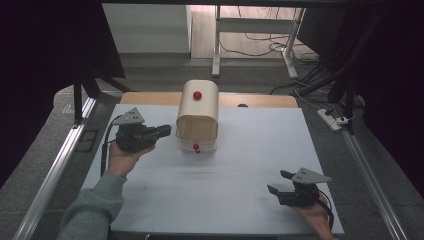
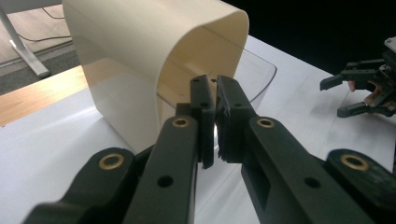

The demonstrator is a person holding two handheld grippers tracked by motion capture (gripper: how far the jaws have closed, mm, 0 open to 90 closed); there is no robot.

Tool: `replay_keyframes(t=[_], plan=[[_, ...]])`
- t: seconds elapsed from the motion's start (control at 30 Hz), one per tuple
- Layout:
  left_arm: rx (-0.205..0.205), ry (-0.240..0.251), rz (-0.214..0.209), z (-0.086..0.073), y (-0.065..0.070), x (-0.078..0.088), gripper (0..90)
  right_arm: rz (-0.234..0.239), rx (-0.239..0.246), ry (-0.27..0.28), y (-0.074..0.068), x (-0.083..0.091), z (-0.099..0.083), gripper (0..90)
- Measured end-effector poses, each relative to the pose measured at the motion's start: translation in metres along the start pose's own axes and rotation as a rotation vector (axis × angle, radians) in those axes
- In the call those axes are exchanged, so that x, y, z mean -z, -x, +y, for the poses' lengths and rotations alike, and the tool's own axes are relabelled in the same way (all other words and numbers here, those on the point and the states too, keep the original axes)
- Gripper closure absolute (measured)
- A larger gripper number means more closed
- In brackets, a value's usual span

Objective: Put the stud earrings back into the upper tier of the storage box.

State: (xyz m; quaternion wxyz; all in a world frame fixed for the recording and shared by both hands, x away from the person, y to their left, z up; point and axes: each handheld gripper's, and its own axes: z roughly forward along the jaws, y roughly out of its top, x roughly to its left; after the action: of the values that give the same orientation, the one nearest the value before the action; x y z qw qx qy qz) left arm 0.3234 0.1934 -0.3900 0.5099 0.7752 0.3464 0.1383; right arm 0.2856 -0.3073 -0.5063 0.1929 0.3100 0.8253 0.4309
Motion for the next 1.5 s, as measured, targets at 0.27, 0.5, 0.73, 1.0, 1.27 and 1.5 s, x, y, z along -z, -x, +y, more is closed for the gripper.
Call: replay_keyframes(t=[0.27,0.5,0.73,1.0,1.27,1.5], plan=[[-0.015,-0.018,-0.009,0.008,0.004,-0.023,85.7,0.004,0.000,0.002,0.000,-0.001,0.000,25.2],[-0.030,-0.043,-0.020,0.015,0.008,-0.039,85.6,0.004,0.002,-0.002,0.000,-0.001,0.000,25.2],[-0.030,-0.056,-0.019,0.018,0.007,-0.050,85.4,0.010,0.007,-0.004,-0.001,-0.002,-0.001,25.0],[-0.028,-0.066,-0.027,0.017,0.006,-0.055,84.9,0.010,0.008,-0.010,-0.001,-0.003,-0.001,25.0],[-0.023,-0.050,-0.007,0.016,0.009,-0.051,56.2,0.009,0.008,-0.014,-0.001,-0.003,-0.001,25.0],[-0.042,-0.039,-0.034,0.013,0.013,-0.037,45.3,0.008,0.008,-0.013,-0.001,-0.002,-0.001,24.9]])
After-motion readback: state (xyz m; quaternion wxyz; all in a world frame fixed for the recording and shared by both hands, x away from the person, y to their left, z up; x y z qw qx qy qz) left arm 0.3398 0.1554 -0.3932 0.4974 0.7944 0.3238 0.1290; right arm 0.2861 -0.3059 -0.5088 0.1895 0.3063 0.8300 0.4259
